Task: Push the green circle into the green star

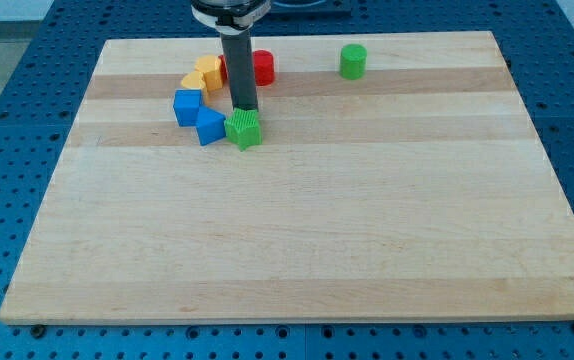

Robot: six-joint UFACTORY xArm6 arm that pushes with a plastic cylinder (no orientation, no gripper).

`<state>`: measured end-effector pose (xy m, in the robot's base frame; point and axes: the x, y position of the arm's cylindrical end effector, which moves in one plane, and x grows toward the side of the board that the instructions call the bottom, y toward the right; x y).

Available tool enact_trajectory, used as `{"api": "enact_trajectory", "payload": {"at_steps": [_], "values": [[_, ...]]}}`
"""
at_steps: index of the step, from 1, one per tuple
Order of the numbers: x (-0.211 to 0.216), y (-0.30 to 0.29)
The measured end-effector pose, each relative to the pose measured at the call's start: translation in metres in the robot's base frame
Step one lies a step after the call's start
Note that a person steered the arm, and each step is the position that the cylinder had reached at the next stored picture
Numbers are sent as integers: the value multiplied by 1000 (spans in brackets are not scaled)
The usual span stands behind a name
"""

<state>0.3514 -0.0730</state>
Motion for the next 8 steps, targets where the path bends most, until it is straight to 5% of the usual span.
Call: {"api": "enact_trajectory", "payload": {"at_steps": [1, 4, 6, 8], "values": [[0, 6], [-43, 268], [-127, 226], [-110, 158]]}}
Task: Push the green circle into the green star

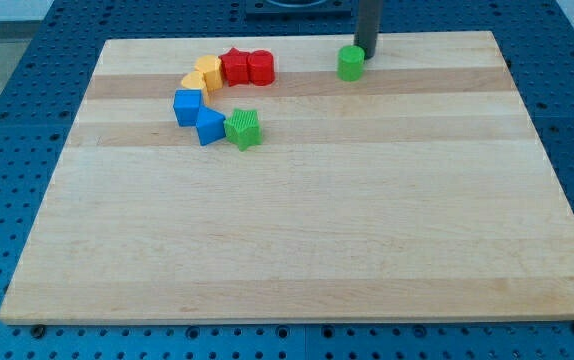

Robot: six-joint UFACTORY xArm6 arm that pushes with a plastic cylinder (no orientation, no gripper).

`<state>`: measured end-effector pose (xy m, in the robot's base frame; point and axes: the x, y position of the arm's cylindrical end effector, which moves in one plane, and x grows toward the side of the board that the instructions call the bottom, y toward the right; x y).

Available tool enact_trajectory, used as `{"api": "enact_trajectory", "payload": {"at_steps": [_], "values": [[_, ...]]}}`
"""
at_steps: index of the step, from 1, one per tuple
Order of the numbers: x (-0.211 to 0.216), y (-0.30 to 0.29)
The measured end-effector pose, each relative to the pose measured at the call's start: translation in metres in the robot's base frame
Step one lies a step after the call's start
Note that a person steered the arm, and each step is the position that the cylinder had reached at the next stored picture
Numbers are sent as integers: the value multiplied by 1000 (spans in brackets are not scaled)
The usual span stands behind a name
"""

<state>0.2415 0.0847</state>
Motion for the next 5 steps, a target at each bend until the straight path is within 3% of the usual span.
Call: {"api": "enact_trajectory", "payload": {"at_steps": [5], "values": [[80, -52]]}}
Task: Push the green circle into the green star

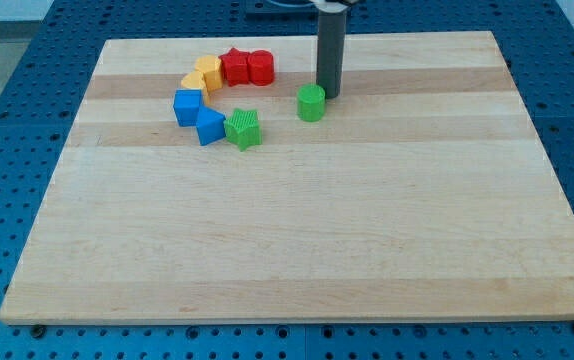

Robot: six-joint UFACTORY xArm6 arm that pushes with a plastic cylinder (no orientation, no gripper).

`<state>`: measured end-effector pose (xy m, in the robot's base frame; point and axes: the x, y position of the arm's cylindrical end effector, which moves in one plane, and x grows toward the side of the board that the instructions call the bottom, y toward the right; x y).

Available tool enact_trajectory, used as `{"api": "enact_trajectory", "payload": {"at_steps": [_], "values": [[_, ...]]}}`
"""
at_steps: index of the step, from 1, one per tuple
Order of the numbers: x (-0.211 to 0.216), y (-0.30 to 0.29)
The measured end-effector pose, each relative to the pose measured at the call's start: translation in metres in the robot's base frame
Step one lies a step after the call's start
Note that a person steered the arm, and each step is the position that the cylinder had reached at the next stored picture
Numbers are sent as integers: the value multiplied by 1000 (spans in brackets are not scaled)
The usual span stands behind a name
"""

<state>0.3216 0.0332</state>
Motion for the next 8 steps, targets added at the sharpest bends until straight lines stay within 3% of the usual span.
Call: {"api": "enact_trajectory", "payload": {"at_steps": [2, 5, 8], "values": [[35, -30], [73, 11], [72, -41]]}}
